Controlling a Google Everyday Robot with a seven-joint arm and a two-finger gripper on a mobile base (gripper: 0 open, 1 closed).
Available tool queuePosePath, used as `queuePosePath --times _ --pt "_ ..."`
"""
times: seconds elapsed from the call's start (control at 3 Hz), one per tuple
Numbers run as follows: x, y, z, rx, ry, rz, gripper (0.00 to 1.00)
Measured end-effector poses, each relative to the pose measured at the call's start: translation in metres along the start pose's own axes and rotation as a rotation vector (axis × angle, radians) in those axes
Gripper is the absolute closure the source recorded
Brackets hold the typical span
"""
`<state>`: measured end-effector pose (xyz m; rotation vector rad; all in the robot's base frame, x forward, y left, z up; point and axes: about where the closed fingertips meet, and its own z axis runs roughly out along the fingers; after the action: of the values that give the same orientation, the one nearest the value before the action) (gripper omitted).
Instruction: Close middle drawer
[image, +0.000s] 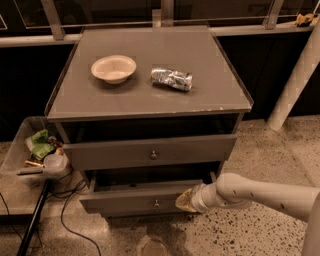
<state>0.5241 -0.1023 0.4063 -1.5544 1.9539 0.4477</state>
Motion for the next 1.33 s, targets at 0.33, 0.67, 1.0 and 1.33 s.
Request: queuePosePath --times 0.33,0.67,1.0,1.33 --pt "0.006 -0.028 -0.008 0.016 -0.019 0.006 1.00" --pt "0.000 -0.046 -0.014 0.030 -0.034 -0.001 0.82" --pt "0.000 -0.046 -0.014 0.030 -0.034 -0.001 0.58" --pt "0.000 -0.046 -0.014 0.030 -0.034 -0.001 0.36"
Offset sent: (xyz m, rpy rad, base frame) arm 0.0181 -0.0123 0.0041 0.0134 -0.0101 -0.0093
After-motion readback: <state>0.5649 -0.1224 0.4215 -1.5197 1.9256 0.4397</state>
